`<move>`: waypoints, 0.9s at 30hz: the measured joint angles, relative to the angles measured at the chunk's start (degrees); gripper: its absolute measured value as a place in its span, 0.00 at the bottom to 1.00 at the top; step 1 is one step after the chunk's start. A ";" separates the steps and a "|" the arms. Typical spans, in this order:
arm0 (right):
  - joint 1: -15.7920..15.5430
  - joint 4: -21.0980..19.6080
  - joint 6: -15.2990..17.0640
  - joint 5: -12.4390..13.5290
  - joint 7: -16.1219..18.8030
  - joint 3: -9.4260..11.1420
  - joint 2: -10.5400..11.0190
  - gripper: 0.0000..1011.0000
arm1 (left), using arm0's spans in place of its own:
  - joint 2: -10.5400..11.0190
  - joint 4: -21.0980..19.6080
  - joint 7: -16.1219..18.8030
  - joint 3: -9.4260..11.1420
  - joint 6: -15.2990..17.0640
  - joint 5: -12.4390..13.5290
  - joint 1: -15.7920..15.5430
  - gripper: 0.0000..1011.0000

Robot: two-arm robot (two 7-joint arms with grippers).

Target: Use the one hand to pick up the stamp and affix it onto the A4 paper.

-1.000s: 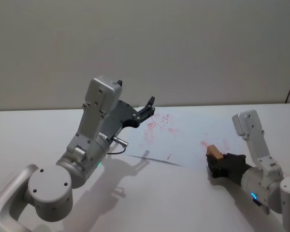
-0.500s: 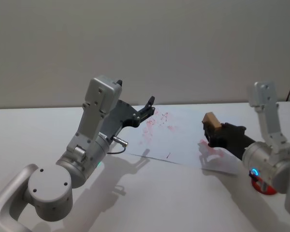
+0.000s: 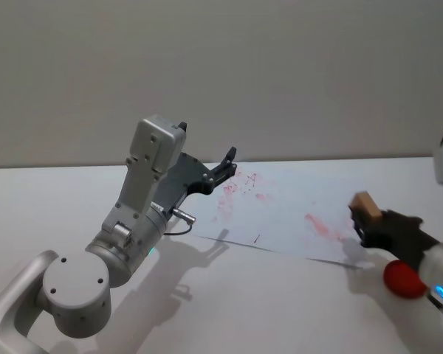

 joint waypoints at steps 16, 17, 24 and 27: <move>-7.42 -4.53 0.85 1.95 -0.78 3.39 6.84 0.22 | 0.00 0.00 0.00 0.00 0.00 0.00 0.00 0.99; -7.46 -4.53 0.86 1.90 -0.62 3.42 6.97 0.22 | 0.00 0.00 0.00 0.00 0.00 0.00 0.00 0.99; -7.71 -4.52 1.51 0.95 0.76 3.58 7.98 0.22 | 0.00 0.00 0.00 0.00 0.00 0.00 0.00 0.99; -7.97 -4.52 1.99 0.70 1.14 3.65 8.38 0.22 | 0.00 0.00 0.00 0.00 0.00 0.00 0.00 0.99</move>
